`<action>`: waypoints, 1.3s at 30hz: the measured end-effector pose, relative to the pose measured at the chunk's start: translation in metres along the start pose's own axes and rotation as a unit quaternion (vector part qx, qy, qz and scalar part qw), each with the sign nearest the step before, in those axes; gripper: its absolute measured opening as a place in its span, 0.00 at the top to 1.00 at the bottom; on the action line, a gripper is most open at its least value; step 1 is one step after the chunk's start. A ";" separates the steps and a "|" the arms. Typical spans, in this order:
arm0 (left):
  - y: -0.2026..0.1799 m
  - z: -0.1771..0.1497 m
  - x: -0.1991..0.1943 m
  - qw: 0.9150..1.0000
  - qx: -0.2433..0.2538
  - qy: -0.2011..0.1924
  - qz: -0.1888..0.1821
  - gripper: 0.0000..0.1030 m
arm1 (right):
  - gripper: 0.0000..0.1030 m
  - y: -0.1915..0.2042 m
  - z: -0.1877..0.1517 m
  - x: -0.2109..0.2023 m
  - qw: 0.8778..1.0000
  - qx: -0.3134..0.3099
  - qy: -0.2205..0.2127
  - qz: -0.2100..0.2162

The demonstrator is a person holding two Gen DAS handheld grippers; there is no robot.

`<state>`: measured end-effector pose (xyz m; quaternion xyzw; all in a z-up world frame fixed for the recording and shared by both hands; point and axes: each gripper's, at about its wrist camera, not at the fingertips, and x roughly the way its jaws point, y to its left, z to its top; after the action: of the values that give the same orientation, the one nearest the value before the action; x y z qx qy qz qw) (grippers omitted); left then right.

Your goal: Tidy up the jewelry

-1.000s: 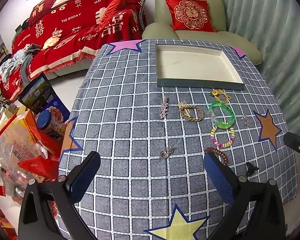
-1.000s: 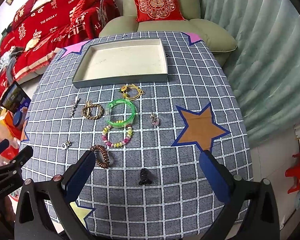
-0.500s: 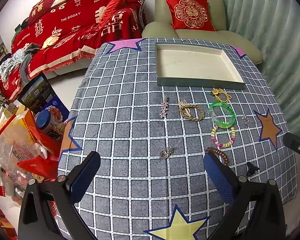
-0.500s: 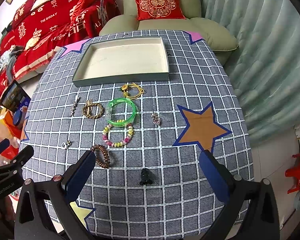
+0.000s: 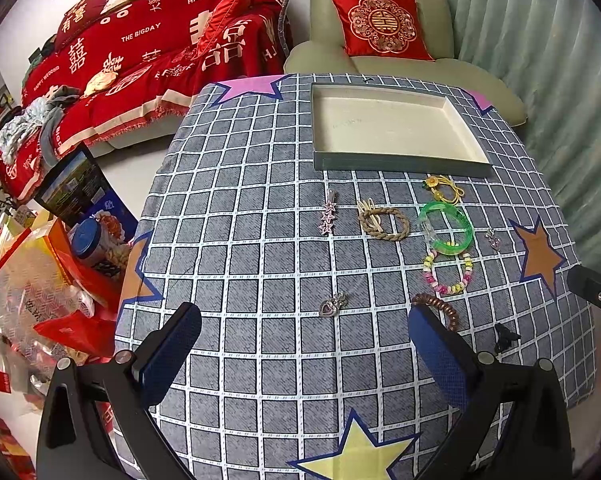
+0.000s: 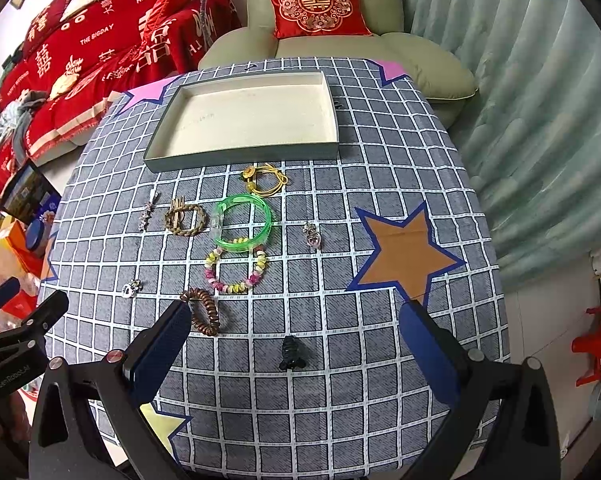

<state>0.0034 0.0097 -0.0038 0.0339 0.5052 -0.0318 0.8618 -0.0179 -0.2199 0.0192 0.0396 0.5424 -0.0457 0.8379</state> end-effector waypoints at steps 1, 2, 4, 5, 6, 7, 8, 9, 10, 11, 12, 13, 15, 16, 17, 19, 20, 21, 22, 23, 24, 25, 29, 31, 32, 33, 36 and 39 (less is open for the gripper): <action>0.000 0.000 0.000 1.000 0.000 0.000 0.000 0.00 | 0.00 0.000 0.000 0.000 1.000 0.000 0.000 0.000; 0.000 0.000 0.000 1.000 0.000 0.000 0.000 0.00 | 0.00 0.000 0.000 0.000 1.000 0.000 0.000 0.000; 0.000 0.000 0.000 1.000 0.000 0.000 0.000 0.00 | 0.00 -0.001 0.000 0.001 1.000 -0.001 0.001 0.002; 0.000 0.000 0.001 1.000 0.000 0.000 0.000 0.00 | 0.00 -0.001 0.000 0.000 1.000 -0.001 0.002 0.003; 0.000 0.000 0.001 1.000 0.000 0.000 0.000 0.00 | 0.00 -0.001 -0.001 0.001 1.000 -0.001 0.002 0.003; 0.000 0.000 0.001 1.000 0.000 0.001 0.000 0.00 | 0.00 -0.001 0.000 0.000 1.000 -0.001 0.003 0.003; 0.000 0.000 0.001 1.000 0.000 0.001 0.000 0.00 | 0.00 -0.001 0.000 0.000 1.000 -0.001 0.003 0.003; 0.000 0.000 0.001 1.000 0.000 0.001 0.000 0.00 | 0.00 -0.001 0.000 0.000 1.000 -0.001 0.003 0.003; 0.000 0.000 0.001 1.000 0.000 0.001 0.000 0.00 | 0.00 -0.001 -0.001 0.000 1.000 -0.001 0.003 0.003; 0.000 0.000 0.001 1.000 0.000 0.001 0.000 0.00 | 0.00 -0.001 0.000 0.000 1.000 -0.001 0.003 0.003; 0.000 0.000 0.001 1.000 0.000 0.001 0.000 0.00 | 0.00 -0.001 -0.001 0.000 1.000 0.000 0.003 0.003; 0.000 0.000 0.001 1.000 0.000 0.000 0.000 0.00 | 0.00 0.000 -0.001 0.000 1.000 0.000 0.003 0.003; 0.000 0.000 0.001 1.000 0.000 0.001 0.000 0.00 | 0.00 -0.001 0.000 0.000 1.000 -0.001 0.003 0.003; 0.000 0.000 0.001 1.000 0.000 0.001 0.000 0.00 | 0.00 -0.001 -0.001 0.000 1.000 -0.001 0.003 0.003; 0.000 0.000 0.001 1.000 0.000 0.001 0.000 0.00 | 0.00 -0.001 0.000 0.000 1.000 -0.001 0.003 0.003; 0.000 0.000 0.001 1.000 0.000 0.001 0.000 0.00 | 0.00 -0.001 -0.001 0.000 1.000 -0.001 0.004 0.003; 0.000 0.000 0.001 1.000 0.000 0.001 0.000 0.00 | 0.00 -0.001 0.001 0.000 1.000 -0.001 0.003 0.003; 0.000 0.000 0.001 1.000 0.000 0.001 0.000 0.00 | 0.00 -0.001 0.001 0.000 1.000 -0.001 0.003 0.003; 0.000 0.000 0.001 1.000 0.000 0.001 0.000 0.00 | 0.00 -0.001 -0.001 0.000 1.000 -0.001 0.004 0.003; -0.001 0.000 0.001 1.000 0.000 0.001 0.000 0.00 | 0.00 -0.001 0.000 0.000 1.000 -0.001 0.004 0.003; -0.001 0.000 0.001 1.000 0.000 0.002 0.001 0.00 | 0.00 -0.001 0.000 0.000 1.000 -0.001 0.004 0.003; -0.001 0.000 0.001 1.000 0.000 0.002 0.001 0.00 | 0.00 -0.001 0.000 0.000 1.000 -0.001 0.004 0.003; -0.001 -0.001 0.002 1.000 0.000 0.002 0.000 0.00 | 0.00 -0.001 0.000 0.000 1.000 -0.001 0.005 0.003; -0.002 -0.002 0.003 1.000 0.000 0.002 0.000 0.00 | 0.00 -0.001 -0.001 0.000 1.000 -0.001 0.005 0.003; -0.002 -0.003 0.004 1.000 0.001 0.003 0.000 0.00 | 0.00 -0.001 0.000 0.000 1.000 -0.001 0.005 0.003; -0.001 -0.004 0.004 1.000 0.001 0.003 -0.001 0.00 | 0.00 -0.001 -0.001 0.000 1.000 -0.001 0.005 0.003; -0.002 -0.005 0.005 1.000 0.002 0.005 -0.001 0.00 | 0.00 -0.002 -0.001 0.002 1.000 0.000 0.004 0.002; -0.002 -0.005 0.005 1.000 0.002 0.005 -0.001 0.00 | 0.00 -0.003 -0.003 0.003 1.000 0.001 0.007 0.002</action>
<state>0.0018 0.0084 -0.0106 0.0350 0.5097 -0.0332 0.8590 -0.0195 -0.2225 0.0153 0.0418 0.5479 -0.0438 0.8344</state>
